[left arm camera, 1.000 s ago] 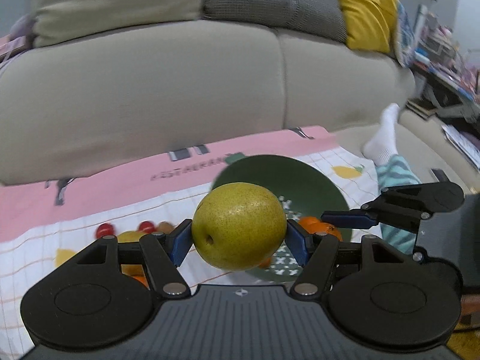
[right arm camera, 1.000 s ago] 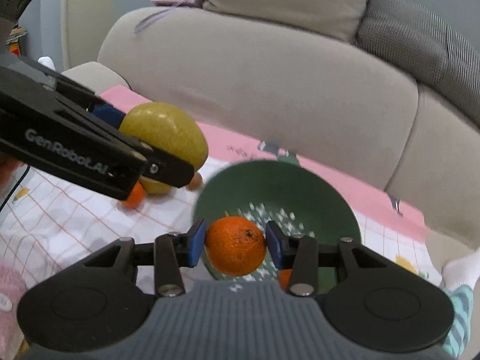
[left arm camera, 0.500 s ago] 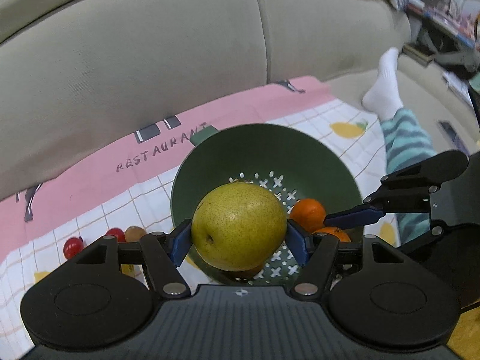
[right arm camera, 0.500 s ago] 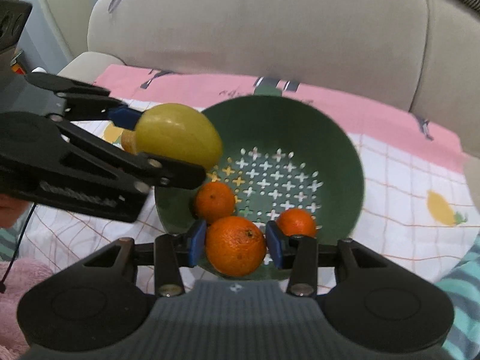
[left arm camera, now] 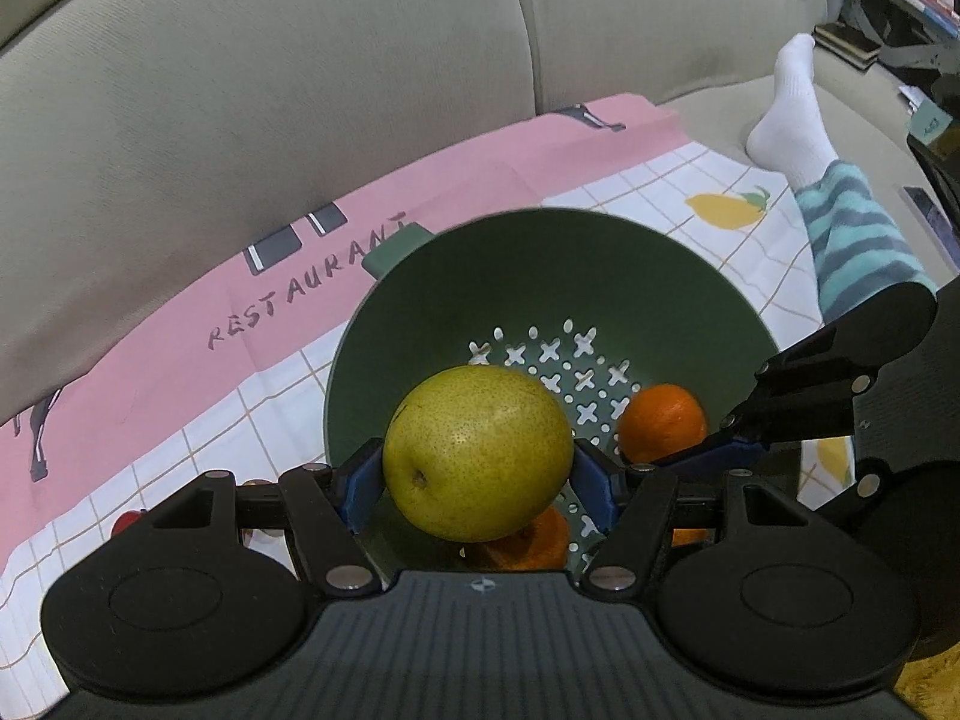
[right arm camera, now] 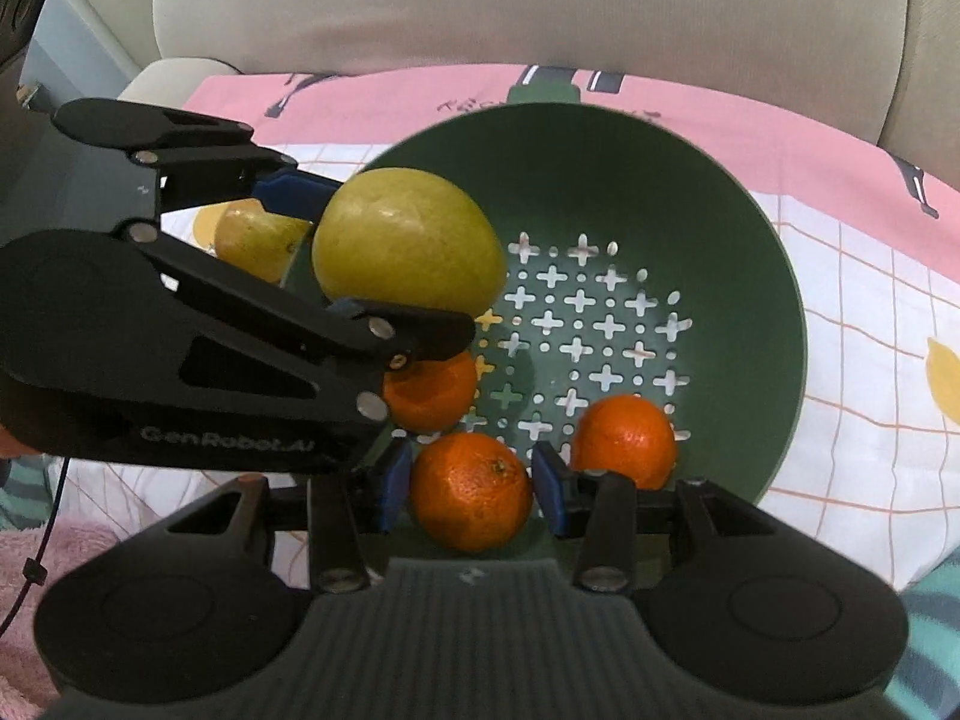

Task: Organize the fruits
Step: 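Carry the pear and orange into the colander and open both tools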

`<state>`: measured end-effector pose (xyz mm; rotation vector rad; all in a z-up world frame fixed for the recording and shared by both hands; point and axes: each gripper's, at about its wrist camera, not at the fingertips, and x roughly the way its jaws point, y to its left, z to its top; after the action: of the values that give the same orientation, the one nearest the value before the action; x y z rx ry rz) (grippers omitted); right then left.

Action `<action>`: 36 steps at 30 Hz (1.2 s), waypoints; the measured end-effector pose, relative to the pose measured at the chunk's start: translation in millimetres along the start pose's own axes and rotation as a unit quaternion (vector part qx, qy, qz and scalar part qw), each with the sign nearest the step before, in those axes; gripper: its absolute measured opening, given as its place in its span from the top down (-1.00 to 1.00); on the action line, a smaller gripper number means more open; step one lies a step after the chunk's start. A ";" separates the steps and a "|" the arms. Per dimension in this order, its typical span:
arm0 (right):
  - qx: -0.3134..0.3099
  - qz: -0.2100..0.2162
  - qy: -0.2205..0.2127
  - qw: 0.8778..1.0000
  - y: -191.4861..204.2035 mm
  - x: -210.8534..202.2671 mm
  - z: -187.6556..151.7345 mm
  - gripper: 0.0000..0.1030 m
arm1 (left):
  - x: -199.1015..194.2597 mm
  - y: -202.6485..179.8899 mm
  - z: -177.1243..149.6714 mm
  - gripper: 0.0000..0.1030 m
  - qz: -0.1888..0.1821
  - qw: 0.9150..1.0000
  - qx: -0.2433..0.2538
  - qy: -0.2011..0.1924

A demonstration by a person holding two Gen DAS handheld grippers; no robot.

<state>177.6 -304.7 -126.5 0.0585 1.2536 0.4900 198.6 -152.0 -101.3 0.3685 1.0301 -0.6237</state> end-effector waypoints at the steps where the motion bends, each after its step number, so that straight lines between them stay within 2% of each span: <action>1: 0.001 0.001 0.003 1.000 -1.5 2.8 1.5 0.20 | 2.2 -0.1 0.1 -0.46 0.000 1.000 0.003 0.003; 12: 0.007 -0.005 0.030 1.000 -5.0 23.9 7.1 0.20 | 17.8 -6.4 -0.8 -0.46 0.011 0.999 0.034 0.018; 21: 0.004 -0.009 0.033 0.999 0.0 27.7 9.0 0.17 | 19.6 -6.1 -0.3 -0.47 0.009 0.999 0.038 0.023; 24: 0.003 -0.012 0.030 0.999 1.8 25.3 7.9 0.01 | 19.4 -6.6 -0.4 -0.48 0.009 0.999 0.037 0.024; 36: -0.002 -0.013 0.022 1.000 4.2 14.3 5.3 -0.09 | 15.6 -12.8 -2.2 -0.52 0.029 0.998 0.038 0.029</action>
<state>184.3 -294.2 -136.3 0.0274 1.2950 0.4742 194.6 -165.5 -116.1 0.4844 1.0502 -0.6037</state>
